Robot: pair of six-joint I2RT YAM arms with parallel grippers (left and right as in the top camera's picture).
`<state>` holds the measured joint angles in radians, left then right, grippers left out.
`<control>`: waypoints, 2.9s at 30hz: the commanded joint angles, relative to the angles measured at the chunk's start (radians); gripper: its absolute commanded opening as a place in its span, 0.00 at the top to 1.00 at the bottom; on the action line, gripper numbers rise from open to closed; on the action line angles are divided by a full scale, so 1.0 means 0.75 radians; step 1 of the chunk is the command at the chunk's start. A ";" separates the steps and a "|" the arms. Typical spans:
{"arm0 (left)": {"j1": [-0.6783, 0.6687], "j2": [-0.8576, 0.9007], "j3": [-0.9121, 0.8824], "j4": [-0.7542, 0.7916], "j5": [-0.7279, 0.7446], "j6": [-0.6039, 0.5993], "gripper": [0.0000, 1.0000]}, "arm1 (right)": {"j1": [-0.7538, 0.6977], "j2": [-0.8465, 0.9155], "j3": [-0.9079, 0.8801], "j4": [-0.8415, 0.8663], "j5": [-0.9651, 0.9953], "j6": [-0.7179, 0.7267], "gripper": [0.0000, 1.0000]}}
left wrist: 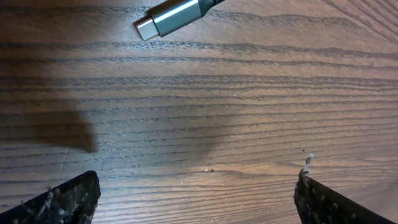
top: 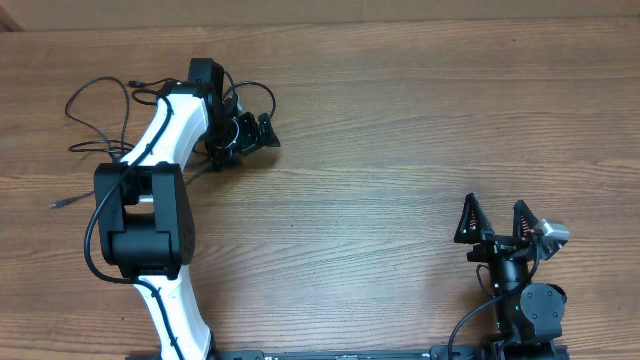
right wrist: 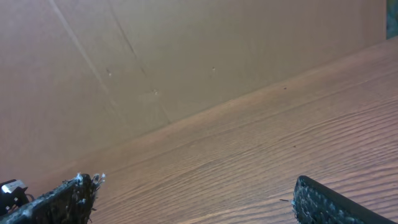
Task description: Untangle cables
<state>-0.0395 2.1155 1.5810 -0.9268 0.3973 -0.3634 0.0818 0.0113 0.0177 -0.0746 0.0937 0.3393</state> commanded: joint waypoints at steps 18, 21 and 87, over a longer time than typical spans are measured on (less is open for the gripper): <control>-0.001 0.014 0.012 0.001 0.015 -0.004 0.00 | 0.012 -0.011 -0.013 0.005 0.014 -0.006 0.00; 0.000 0.028 0.012 0.001 0.014 -0.004 0.00 | 0.012 -0.011 -0.013 0.005 0.014 -0.005 0.00; -0.067 -1.543 -1.915 1.788 -0.406 0.426 0.00 | 0.012 -0.011 -0.013 0.005 0.014 -0.006 0.00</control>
<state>-0.0921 0.9813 0.1780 0.3969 0.0856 -0.0765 0.0860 0.0109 0.0177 -0.0753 0.0937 0.3393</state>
